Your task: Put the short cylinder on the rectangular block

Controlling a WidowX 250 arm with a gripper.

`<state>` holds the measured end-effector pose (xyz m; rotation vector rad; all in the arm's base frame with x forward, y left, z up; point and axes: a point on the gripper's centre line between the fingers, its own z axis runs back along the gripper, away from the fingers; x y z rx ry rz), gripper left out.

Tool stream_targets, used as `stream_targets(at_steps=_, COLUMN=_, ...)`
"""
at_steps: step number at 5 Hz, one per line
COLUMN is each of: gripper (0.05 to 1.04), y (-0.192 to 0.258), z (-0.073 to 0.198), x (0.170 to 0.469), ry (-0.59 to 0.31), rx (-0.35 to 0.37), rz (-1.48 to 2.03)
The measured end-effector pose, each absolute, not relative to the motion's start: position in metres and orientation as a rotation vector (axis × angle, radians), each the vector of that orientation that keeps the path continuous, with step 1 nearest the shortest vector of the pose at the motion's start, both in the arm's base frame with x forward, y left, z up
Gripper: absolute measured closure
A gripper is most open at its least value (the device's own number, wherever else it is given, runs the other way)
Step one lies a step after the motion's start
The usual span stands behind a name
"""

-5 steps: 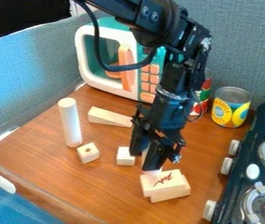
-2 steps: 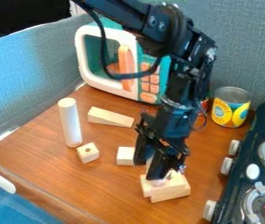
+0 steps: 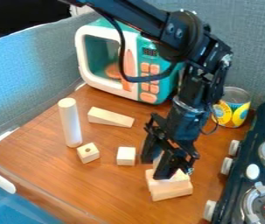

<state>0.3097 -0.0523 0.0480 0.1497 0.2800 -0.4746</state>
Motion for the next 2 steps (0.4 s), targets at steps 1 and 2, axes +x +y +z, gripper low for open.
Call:
stream_targets(at_steps=1, gripper=0.492, y=-0.053, z=0.047, x=0.313, ry=0.276, rx=0.155, rz=-0.454)
stream_targets(at_steps=2, gripper=0.184, y=-0.056, z=0.034, x=0.307, ry=0.312, rx=0.133, rz=-0.440)
